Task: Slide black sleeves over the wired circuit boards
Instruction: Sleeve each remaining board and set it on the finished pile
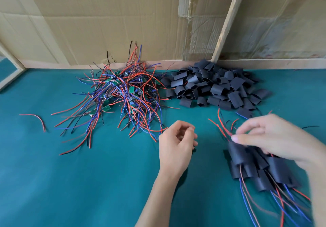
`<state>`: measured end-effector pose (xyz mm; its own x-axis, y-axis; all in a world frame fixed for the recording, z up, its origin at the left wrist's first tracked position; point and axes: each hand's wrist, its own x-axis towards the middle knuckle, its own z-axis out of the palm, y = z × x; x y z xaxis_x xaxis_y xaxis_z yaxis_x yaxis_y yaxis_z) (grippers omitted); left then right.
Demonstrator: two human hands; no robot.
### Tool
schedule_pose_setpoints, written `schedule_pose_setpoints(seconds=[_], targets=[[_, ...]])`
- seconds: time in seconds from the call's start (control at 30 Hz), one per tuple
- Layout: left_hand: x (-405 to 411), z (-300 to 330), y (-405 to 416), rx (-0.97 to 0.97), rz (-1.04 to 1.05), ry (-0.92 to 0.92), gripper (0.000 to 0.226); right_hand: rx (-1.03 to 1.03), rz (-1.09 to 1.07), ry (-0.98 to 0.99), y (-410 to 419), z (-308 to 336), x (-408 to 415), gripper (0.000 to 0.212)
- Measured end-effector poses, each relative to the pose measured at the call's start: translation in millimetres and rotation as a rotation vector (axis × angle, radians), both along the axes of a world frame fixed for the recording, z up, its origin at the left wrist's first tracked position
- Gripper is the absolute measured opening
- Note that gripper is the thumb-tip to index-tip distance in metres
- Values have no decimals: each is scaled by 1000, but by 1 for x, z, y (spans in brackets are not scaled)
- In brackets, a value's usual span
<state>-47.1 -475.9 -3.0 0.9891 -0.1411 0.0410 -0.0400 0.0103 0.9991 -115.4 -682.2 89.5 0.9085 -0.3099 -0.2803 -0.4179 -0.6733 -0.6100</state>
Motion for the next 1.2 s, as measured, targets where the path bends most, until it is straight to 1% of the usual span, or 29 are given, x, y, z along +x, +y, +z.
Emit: schedule_pose_setpoints(seconds=[0.03, 0.07, 0.13, 0.17, 0.2, 0.27, 0.33, 0.43, 0.5, 0.63, 0.7, 0.83, 0.97, 1.03, 1.07, 1.13, 1.17, 1.2], targets=[[1, 0, 0, 15, 1, -6, 15, -104, -33, 4, -2, 7, -3, 15], [1, -1, -1, 27, 4, -11, 14, -156, -71, -66, -1, 13, -2, 18], [1, -1, -2, 39, 23, -22, 14, -81, -104, -307, 13, 20, 12, 21], [1, -1, -2, 43, 38, -31, 15, -33, -60, -385, 28, 21, 25, 21], [2, -2, -2, 47, 51, -40, 16, -14, 18, -403, 46, 20, 42, 17], [2, -2, -1, 42, 67, -49, 17, -50, 204, -325, 83, 10, 81, 12], [2, 0, 2, 14, 77, -41, 22, -141, 315, -209, 113, -9, 121, 15], [3, 1, 6, -82, 118, -8, 23, -232, 262, -75, 137, -33, 165, 31], [4, 2, 7, -131, 139, 8, 22, -235, 212, -65, 141, -40, 177, 38], [5, 2, 7, -157, 177, 42, 23, -199, 275, -61, 141, -38, 179, 27], [5, 2, 8, -159, 204, 49, 23, -123, 257, -79, 135, -32, 174, 23], [7, 2, 8, -202, 274, 66, 24, 137, 157, -165, 108, -14, 158, 18], [8, 4, 8, -248, 306, 75, 19, 506, -2, -290, 66, 0, 124, 27], [9, 3, 10, -262, 303, 87, 18, 653, -75, -333, 49, 3, 102, 31], [9, 3, 10, -244, 297, 78, 18, 713, -82, -334, 44, 3, 91, 30], [8, 3, 9, -158, 240, 34, 18, 796, -37, -295, 41, 0, 69, 20], [6, 4, 7, -127, 183, 22, 16, 802, 2, -259, 44, -3, 58, 15], [3, 6, 6, -121, 114, 22, 16, 779, 46, -215, 50, -7, 47, 14]])
